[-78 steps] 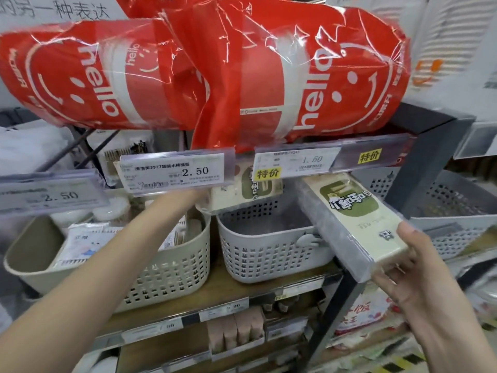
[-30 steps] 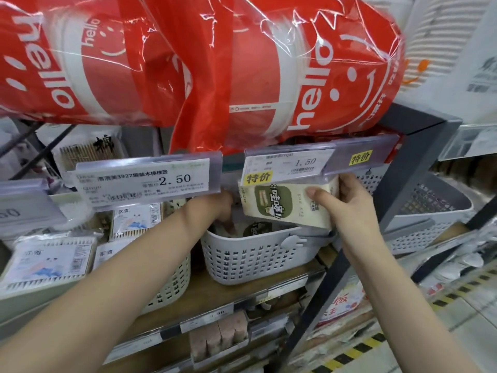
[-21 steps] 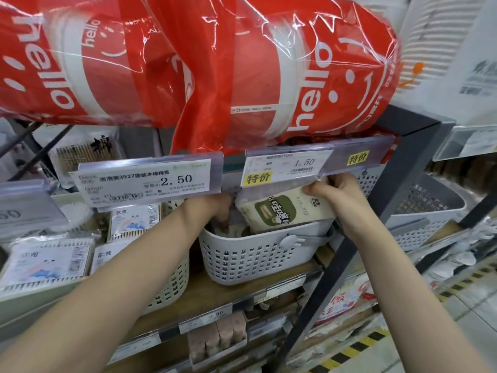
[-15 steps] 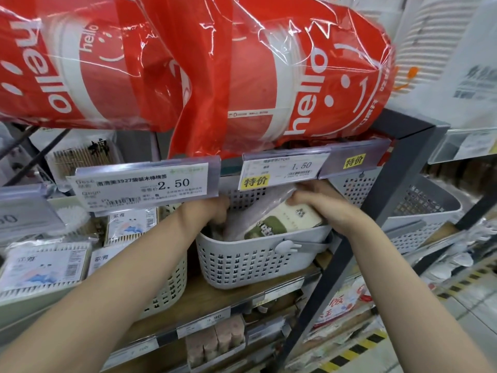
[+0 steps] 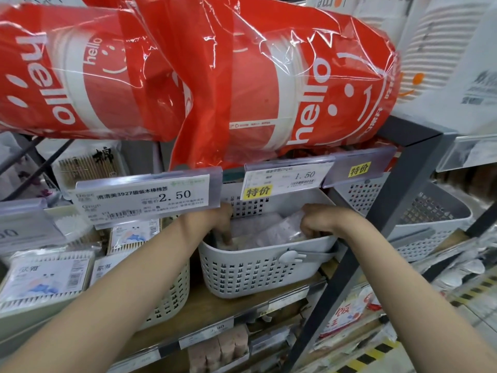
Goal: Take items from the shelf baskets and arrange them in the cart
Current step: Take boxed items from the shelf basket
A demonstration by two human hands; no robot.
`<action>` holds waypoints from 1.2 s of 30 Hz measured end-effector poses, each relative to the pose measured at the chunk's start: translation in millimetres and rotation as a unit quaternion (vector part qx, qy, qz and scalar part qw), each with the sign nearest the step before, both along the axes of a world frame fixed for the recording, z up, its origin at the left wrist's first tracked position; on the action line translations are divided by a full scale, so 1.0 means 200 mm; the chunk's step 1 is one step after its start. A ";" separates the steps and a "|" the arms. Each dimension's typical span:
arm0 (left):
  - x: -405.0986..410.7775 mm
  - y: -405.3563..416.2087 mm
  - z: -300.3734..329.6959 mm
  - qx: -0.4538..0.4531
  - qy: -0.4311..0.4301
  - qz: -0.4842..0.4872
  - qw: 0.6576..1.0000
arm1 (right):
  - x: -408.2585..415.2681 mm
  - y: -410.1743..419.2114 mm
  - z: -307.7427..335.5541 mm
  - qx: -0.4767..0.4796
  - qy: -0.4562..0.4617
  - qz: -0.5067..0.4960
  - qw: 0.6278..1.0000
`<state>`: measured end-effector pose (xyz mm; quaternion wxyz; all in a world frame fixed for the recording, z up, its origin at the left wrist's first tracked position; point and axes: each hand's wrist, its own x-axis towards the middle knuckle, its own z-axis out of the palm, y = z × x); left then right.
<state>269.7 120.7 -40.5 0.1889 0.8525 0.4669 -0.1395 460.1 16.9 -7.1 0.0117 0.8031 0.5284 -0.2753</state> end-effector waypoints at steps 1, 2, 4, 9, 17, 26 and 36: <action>0.00 0.00 0.00 -0.005 -0.002 0.002 1.000 | -0.02 0.01 0.00 -0.032 -0.045 0.028 0.998; 0.00 0.00 0.00 -0.010 -0.005 0.005 1.000 | -0.05 0.01 -0.01 -0.057 -0.079 0.055 0.994; 0.00 -0.01 0.00 -0.012 -0.010 0.011 1.000 | -0.08 0.03 -0.03 -0.079 -0.104 0.084 0.988; -0.01 -0.01 -0.02 -0.040 -0.030 0.040 0.998 | -0.06 0.05 -0.07 -0.070 -0.090 0.063 0.992; 0.03 0.02 -0.02 -0.154 -0.127 0.059 0.978 | -0.05 0.06 -0.08 -0.030 -0.060 0.004 0.998; 0.04 0.02 -0.05 -0.257 -0.213 0.192 0.923 | -0.05 0.07 -0.08 -0.028 -0.041 -0.011 0.999; 0.02 0.02 -0.01 -0.416 -0.156 0.209 0.871 | -0.03 0.08 -0.11 0.005 -0.026 -0.018 0.999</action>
